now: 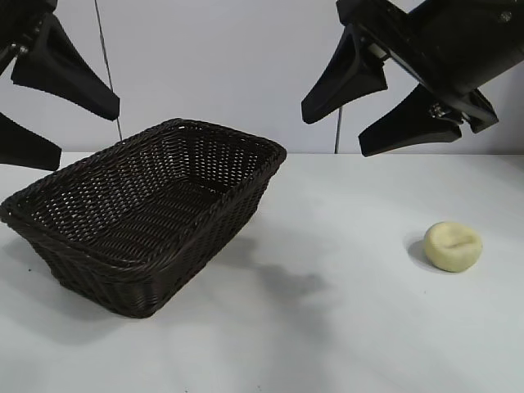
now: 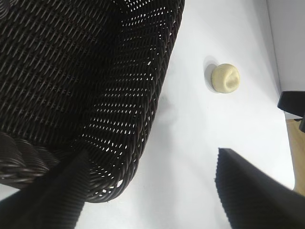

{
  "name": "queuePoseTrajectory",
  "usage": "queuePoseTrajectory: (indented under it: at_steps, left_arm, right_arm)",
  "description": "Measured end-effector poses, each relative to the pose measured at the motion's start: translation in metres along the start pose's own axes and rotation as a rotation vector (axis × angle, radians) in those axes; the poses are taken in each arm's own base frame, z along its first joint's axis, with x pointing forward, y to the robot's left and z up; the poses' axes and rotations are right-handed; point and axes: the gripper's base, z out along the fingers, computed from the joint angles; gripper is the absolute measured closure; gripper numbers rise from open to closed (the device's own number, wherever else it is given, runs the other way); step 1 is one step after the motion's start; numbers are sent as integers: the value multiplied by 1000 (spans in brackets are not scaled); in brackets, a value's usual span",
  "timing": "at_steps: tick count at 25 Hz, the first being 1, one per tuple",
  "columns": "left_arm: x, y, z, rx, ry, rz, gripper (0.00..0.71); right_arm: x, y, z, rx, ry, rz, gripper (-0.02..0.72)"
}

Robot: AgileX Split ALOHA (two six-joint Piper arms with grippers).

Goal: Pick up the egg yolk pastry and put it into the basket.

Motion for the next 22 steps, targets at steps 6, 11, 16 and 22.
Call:
queuePoseTrajectory:
  at_steps: [6, 11, 16, 22]
  left_arm:
    - [-2, 1, 0, -11, -19, 0, 175]
    - [-3, 2, 0, -19, -39, -55, 175]
    - [1, 0, 0, 3, 12, -339, 175]
    - [9, 6, -1, -97, 78, -603, 175]
  right_arm:
    - [0, 0, 0, 0, 0, 0, 187]
    - [0, 0, 0, 0, 0, 0, 187]
    - [0, 0, 0, 0, 0, 0, 187]
    - [0, 0, 0, 0, 0, -1, 187]
